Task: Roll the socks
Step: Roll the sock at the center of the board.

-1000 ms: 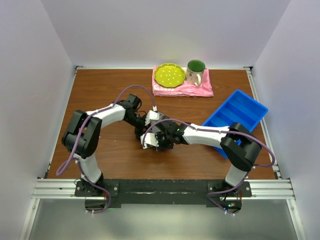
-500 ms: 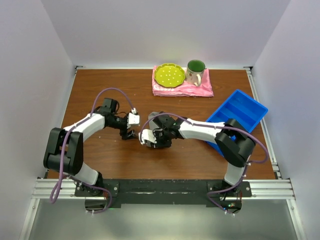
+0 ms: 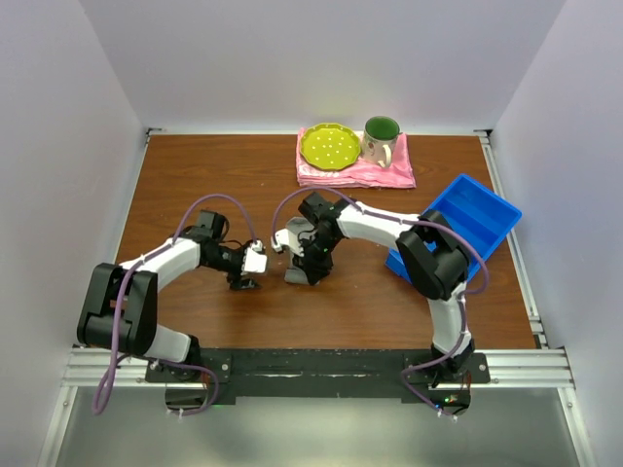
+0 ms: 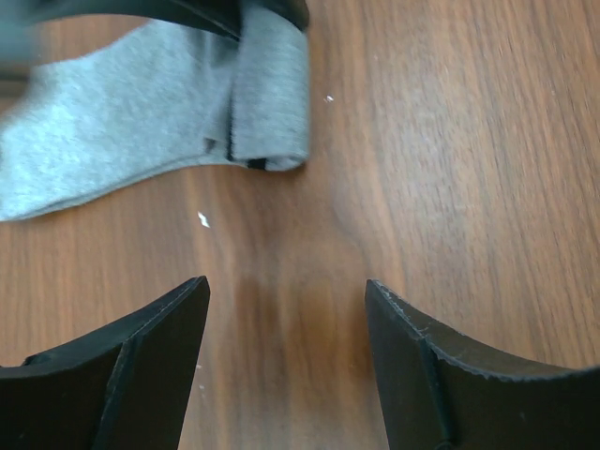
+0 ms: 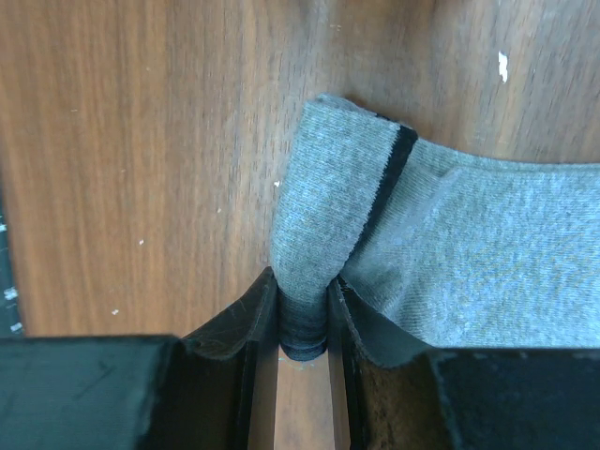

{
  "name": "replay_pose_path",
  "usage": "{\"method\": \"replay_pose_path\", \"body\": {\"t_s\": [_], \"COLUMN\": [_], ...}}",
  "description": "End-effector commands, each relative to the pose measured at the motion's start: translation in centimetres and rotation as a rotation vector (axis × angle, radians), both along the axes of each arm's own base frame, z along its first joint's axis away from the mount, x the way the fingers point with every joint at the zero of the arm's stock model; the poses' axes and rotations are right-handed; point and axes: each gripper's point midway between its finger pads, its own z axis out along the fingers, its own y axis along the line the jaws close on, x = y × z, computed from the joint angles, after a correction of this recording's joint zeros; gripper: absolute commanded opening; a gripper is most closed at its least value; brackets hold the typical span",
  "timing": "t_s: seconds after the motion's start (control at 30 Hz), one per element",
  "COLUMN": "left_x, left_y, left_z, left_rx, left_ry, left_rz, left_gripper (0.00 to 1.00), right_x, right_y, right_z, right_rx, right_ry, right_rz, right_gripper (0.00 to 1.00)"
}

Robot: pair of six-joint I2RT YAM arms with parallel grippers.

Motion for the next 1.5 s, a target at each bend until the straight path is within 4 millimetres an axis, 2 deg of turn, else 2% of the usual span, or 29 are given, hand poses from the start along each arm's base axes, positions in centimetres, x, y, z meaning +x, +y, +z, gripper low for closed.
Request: {"method": "replay_pose_path", "body": {"t_s": [0.0, 0.2, 0.27, 0.4, 0.67, 0.97, 1.2, 1.37, 1.47], "left_x": [1.0, 0.9, 0.3, 0.3, 0.8, 0.3, 1.1, 1.2, 1.1], "left_y": [-0.2, -1.4, -2.1, -3.8, -6.0, -7.9, -9.2, -9.5, -9.5], "left_z": [0.9, 0.3, -0.1, 0.6, 1.5, 0.1, 0.0, -0.6, -0.9], "left_rx": [-0.012, 0.032, 0.049, 0.037, 0.021, 0.074, 0.089, 0.12, 0.139], "left_ry": [-0.12, -0.194, -0.197, -0.243, -0.294, -0.279, -0.308, -0.291, -0.288], "left_rz": [-0.022, -0.032, -0.045, -0.062, -0.059, -0.06, -0.025, -0.003, -0.001], "left_gripper": [0.72, 0.72, 0.72, 0.72, 0.72, 0.71, 0.7, 0.62, 0.51], "right_x": [-0.4, -0.1, -0.1, 0.2, 1.0, 1.8, 1.9, 1.8, 1.9], "right_y": [-1.3, -1.2, -1.2, -1.0, -0.6, -0.2, -0.2, -0.3, -0.4], "right_z": [-0.6, -1.0, -1.1, -1.4, -2.3, -3.1, -3.3, -3.5, -3.6], "right_rx": [-0.054, -0.078, -0.084, -0.088, -0.107, -0.106, -0.098, -0.097, -0.096], "right_ry": [0.133, 0.23, 0.252, 0.28, 0.329, 0.341, 0.342, 0.339, 0.341], "right_rz": [0.011, 0.006, 0.002, -0.02, -0.067, -0.099, -0.105, -0.105, -0.108], "right_gripper": [0.0, 0.0, 0.0, 0.0, 0.0, 0.0, 0.0, 0.0, 0.0]}}
